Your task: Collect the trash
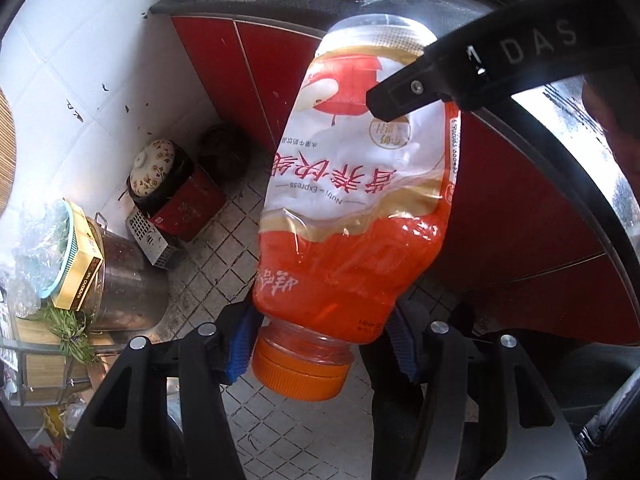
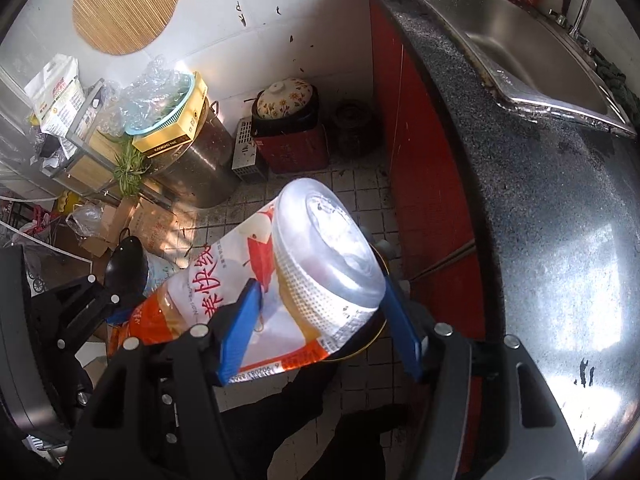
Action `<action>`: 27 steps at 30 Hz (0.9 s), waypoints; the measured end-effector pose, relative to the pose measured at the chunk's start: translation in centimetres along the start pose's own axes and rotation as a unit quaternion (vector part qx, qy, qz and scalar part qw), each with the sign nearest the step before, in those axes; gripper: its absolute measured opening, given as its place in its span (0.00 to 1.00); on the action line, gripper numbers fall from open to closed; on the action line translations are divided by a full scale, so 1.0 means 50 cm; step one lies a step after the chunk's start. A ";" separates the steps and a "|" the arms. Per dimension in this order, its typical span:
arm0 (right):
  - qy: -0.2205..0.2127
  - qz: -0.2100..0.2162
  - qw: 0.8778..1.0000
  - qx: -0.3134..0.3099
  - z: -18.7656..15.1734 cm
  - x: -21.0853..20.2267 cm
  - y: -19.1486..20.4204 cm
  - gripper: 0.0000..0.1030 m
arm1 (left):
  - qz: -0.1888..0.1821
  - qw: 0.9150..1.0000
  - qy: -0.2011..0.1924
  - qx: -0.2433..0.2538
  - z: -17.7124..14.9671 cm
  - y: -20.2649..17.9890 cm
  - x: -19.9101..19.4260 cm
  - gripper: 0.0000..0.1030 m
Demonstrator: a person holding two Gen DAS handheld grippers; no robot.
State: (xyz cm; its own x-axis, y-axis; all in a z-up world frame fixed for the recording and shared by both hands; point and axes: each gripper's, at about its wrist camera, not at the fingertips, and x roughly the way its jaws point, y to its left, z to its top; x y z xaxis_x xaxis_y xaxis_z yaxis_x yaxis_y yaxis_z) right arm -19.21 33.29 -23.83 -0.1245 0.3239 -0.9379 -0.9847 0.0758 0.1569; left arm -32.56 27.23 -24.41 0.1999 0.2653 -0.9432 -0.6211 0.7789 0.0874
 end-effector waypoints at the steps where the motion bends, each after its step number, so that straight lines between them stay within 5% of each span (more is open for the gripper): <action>1: 0.001 -0.001 1.000 -0.005 0.001 0.009 0.002 0.65 | 0.000 1.000 0.002 0.009 -0.001 0.001 0.012 0.71; 2: -0.002 -0.006 1.000 -0.008 0.004 0.016 0.004 0.68 | 0.006 1.000 -0.001 0.015 -0.001 0.003 0.024 0.89; 3: -0.003 -0.011 1.000 -0.010 0.005 0.021 0.003 0.71 | 0.009 1.000 -0.005 0.019 -0.005 0.005 0.034 0.93; 8: -0.001 -0.011 1.000 0.004 0.016 0.025 -0.010 0.72 | -0.009 1.000 0.025 0.011 -0.026 0.013 0.092 0.94; 18: -0.005 -0.001 1.000 0.002 -0.008 -0.009 -0.002 0.75 | -0.027 0.997 0.003 -0.066 -0.011 0.046 0.029 0.94; 22: -0.038 -0.003 0.999 0.025 -0.022 -0.084 -0.021 0.76 | 0.005 0.998 0.005 -0.069 0.031 0.036 -0.004 0.94; 27: -0.101 -0.036 0.990 0.089 -0.075 -0.231 -0.098 0.81 | -0.025 0.998 -0.014 -0.060 0.120 -0.004 -0.061 0.94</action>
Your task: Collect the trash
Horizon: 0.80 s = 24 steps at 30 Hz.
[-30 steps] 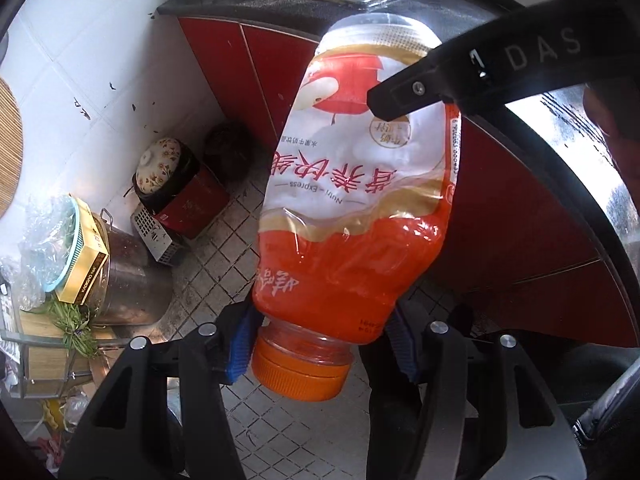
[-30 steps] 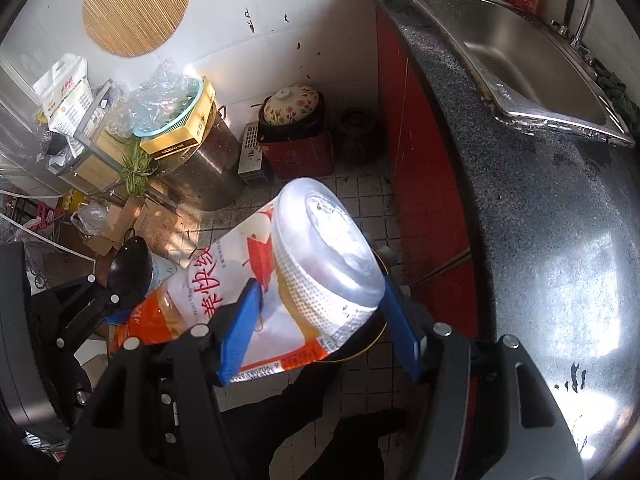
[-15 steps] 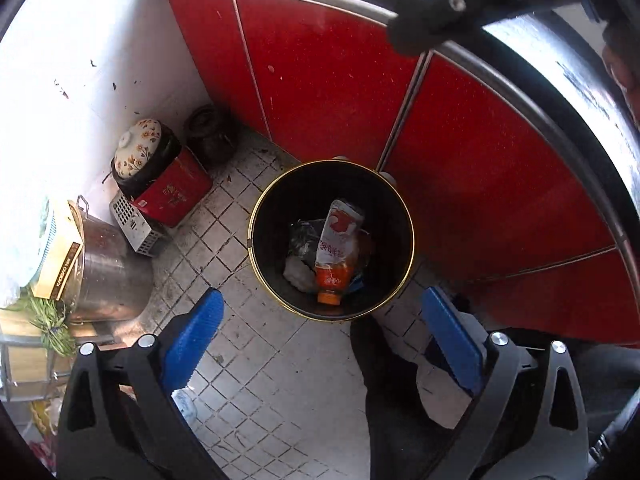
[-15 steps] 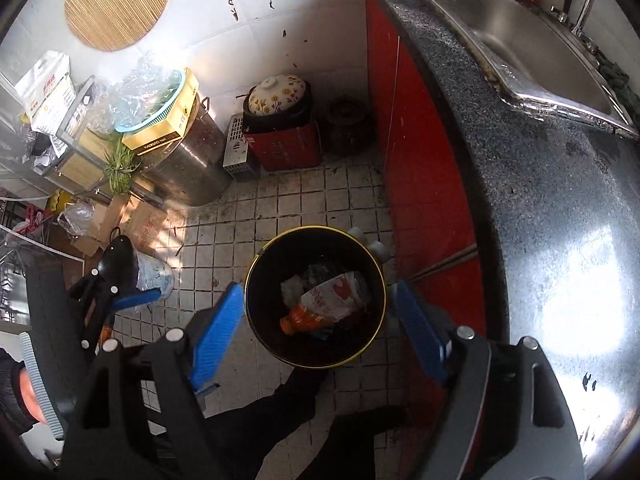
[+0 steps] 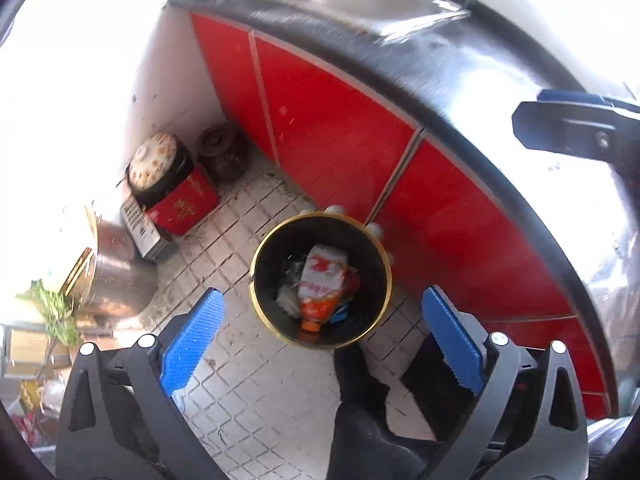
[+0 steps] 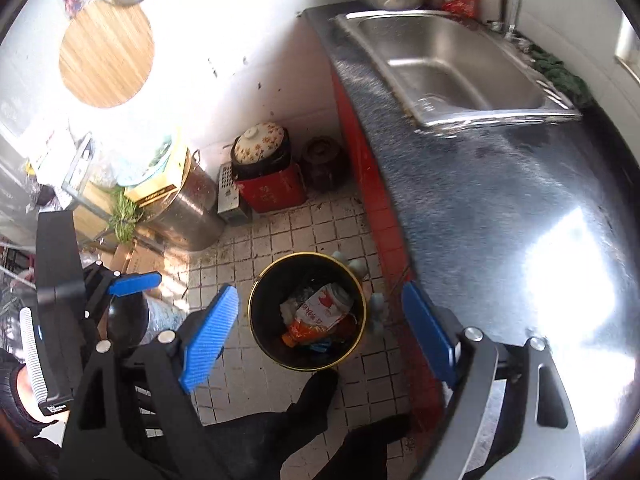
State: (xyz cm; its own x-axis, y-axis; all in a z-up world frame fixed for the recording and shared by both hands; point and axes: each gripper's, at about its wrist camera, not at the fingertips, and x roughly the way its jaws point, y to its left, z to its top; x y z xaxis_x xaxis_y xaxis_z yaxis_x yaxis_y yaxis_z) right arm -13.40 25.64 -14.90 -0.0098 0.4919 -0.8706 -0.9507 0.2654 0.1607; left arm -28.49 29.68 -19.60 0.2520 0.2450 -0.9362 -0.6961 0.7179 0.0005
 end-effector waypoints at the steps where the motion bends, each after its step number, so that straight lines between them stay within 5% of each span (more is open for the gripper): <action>1: -0.015 -0.015 1.000 0.015 -0.006 -0.036 -0.025 0.82 | -0.005 1.000 -0.008 0.018 0.022 -0.028 -0.013 0.94; 5: -0.060 -0.083 0.991 0.088 -0.054 -0.171 -0.133 0.84 | -0.035 0.996 -0.029 0.081 0.097 -0.134 -0.050 0.94; 9: -0.087 -0.158 0.968 0.175 -0.134 -0.291 -0.245 0.84 | -0.090 0.984 -0.042 0.149 0.170 -0.270 -0.079 0.94; 16: -0.111 -0.287 0.898 0.314 -0.309 -0.470 -0.402 0.86 | -0.154 0.953 -0.053 0.255 0.238 -0.551 -0.138 0.94; 24: -0.121 -0.353 0.824 0.425 -0.470 -0.596 -0.491 0.90 | -0.175 0.942 -0.035 0.284 0.262 -0.757 -0.184 0.94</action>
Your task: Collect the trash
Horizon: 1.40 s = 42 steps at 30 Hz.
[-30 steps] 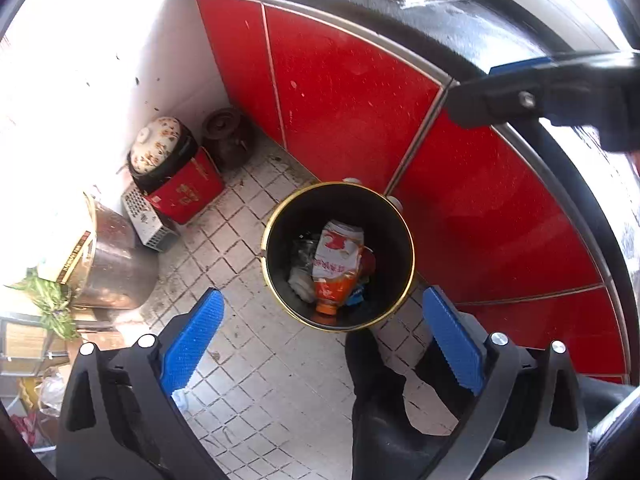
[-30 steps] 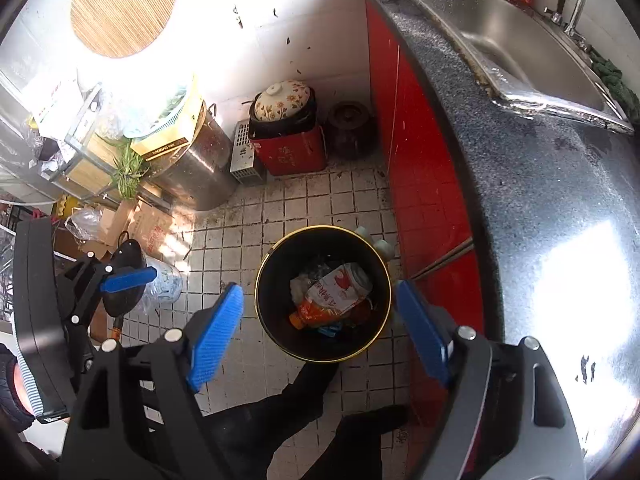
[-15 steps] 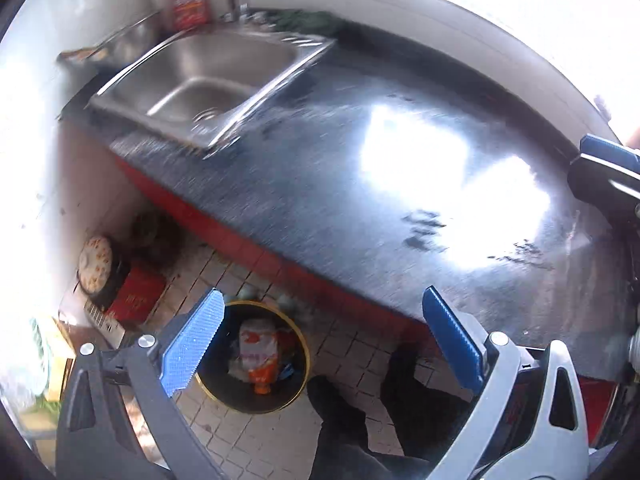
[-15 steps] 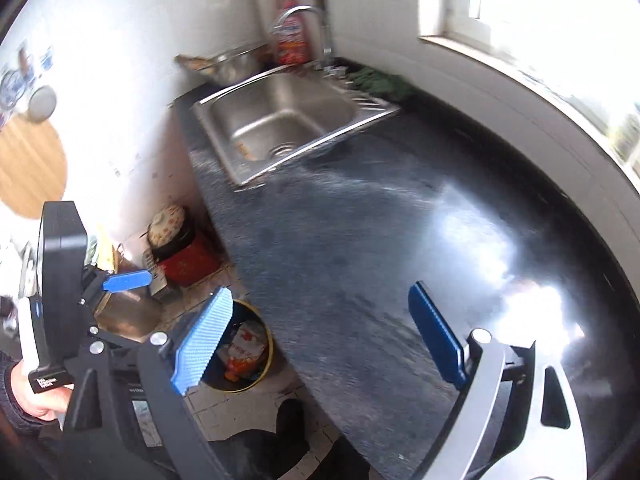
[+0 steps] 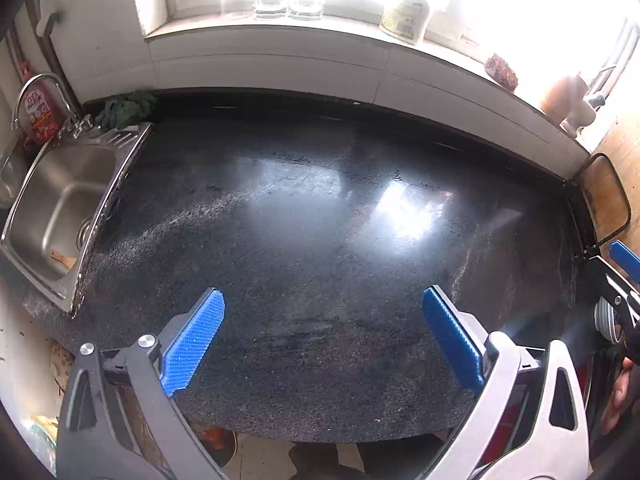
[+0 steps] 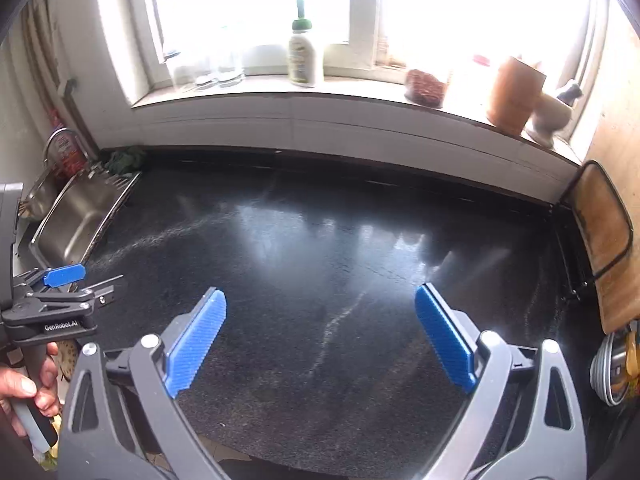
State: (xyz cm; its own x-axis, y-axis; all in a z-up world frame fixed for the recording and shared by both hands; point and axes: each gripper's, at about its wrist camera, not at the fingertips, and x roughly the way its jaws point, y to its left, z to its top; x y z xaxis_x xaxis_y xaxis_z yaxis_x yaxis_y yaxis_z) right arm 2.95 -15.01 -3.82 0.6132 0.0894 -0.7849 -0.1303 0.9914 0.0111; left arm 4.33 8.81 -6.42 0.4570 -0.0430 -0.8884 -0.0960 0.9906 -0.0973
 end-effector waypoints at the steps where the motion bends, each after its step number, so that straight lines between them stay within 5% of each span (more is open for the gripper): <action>1: 0.001 -0.006 1.000 0.009 -0.002 -0.001 -0.015 0.90 | -0.001 1.000 0.001 0.010 0.007 -0.014 0.003 0.94; 8: 0.013 -0.010 0.998 0.054 -0.005 0.005 -0.096 0.90 | 0.003 0.999 0.012 0.052 0.014 -0.068 0.013 0.94; 42: 0.019 -0.005 0.998 0.052 -0.005 0.013 -0.103 0.90 | 0.014 0.999 0.009 0.051 0.008 -0.088 0.013 0.94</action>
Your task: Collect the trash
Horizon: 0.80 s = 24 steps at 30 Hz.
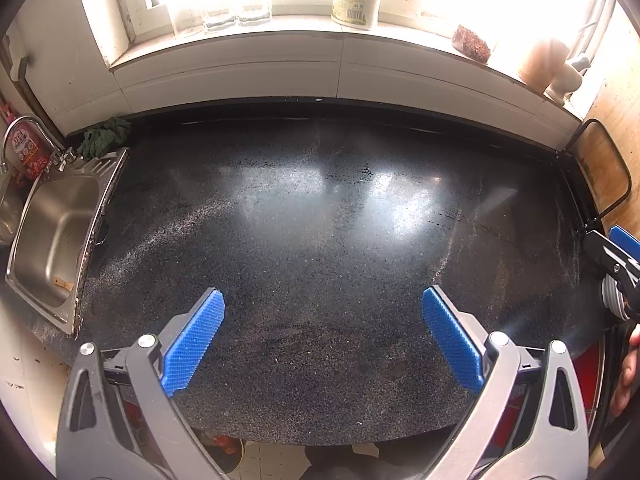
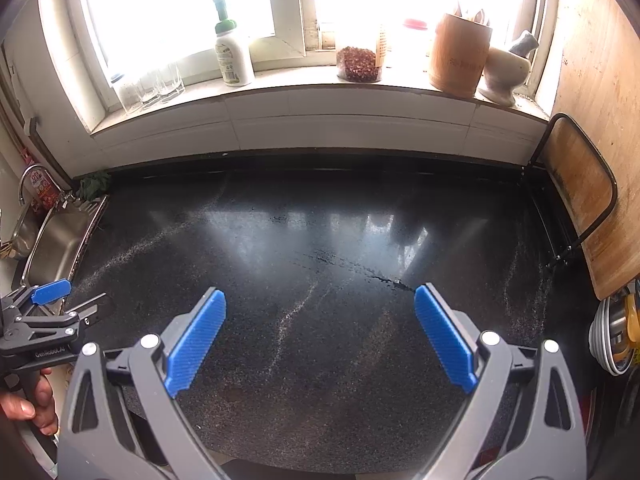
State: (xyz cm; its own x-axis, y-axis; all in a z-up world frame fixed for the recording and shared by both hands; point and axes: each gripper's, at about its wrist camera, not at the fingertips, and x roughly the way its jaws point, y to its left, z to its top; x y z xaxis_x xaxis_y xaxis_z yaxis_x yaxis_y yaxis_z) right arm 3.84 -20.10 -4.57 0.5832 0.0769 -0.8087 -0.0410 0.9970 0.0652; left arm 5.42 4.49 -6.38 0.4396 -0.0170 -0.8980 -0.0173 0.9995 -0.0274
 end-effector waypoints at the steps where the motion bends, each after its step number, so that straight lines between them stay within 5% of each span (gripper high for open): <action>1: 0.000 0.000 1.000 0.000 0.000 -0.001 0.000 0.90 | 0.000 1.000 -0.001 0.001 0.000 0.000 -0.001 0.94; 24: 0.001 -0.008 1.000 0.001 -0.003 0.003 -0.004 0.90 | 0.010 1.000 0.007 0.017 0.001 -0.005 0.012 0.94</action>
State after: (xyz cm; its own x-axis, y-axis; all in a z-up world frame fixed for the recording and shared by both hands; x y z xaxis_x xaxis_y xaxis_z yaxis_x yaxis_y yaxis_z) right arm 3.82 -20.29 -4.81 0.5825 0.0615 -0.8105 -0.0307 0.9981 0.0537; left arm 5.75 4.22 -6.90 0.4270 0.0035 -0.9042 0.0045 1.0000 0.0059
